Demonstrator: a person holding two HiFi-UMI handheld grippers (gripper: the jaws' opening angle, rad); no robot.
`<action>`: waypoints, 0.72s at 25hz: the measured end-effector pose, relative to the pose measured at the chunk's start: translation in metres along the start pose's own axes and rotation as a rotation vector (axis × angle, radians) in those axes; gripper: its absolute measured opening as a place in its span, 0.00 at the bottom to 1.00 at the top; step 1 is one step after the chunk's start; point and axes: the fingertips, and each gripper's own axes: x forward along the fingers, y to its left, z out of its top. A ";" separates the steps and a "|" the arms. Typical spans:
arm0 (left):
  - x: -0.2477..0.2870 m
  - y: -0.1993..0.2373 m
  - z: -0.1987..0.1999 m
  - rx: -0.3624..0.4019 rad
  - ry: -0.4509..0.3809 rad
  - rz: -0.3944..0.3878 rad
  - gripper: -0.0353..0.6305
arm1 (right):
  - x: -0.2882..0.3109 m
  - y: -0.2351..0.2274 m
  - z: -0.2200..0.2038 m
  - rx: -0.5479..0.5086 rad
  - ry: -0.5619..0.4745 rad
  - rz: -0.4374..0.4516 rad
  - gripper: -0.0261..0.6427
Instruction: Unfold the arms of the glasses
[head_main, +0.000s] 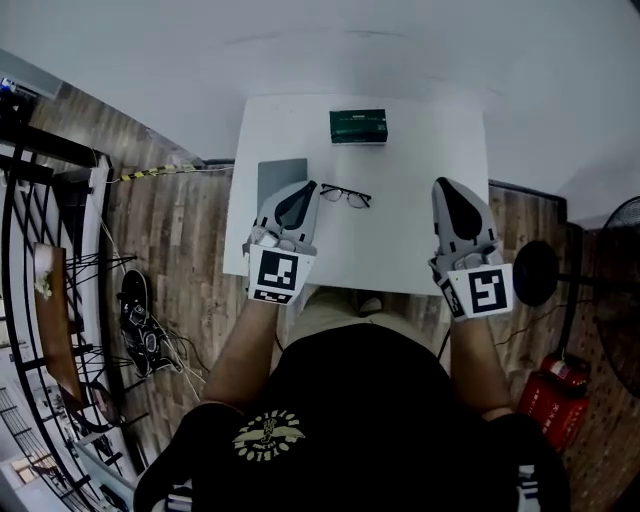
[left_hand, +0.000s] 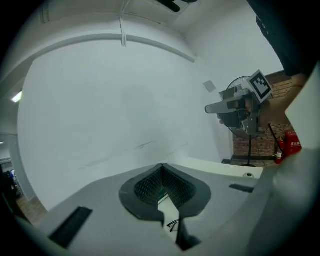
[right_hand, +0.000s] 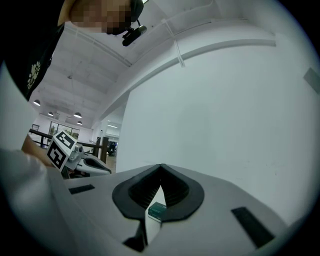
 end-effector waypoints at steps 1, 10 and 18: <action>0.007 0.002 -0.006 0.005 0.014 -0.012 0.06 | 0.005 -0.002 -0.001 0.002 0.002 -0.005 0.04; 0.059 -0.009 -0.081 0.103 0.161 -0.156 0.06 | 0.045 -0.016 -0.022 0.026 0.033 -0.050 0.04; 0.092 -0.025 -0.135 0.204 0.279 -0.307 0.06 | 0.066 -0.027 -0.037 0.041 0.064 -0.100 0.04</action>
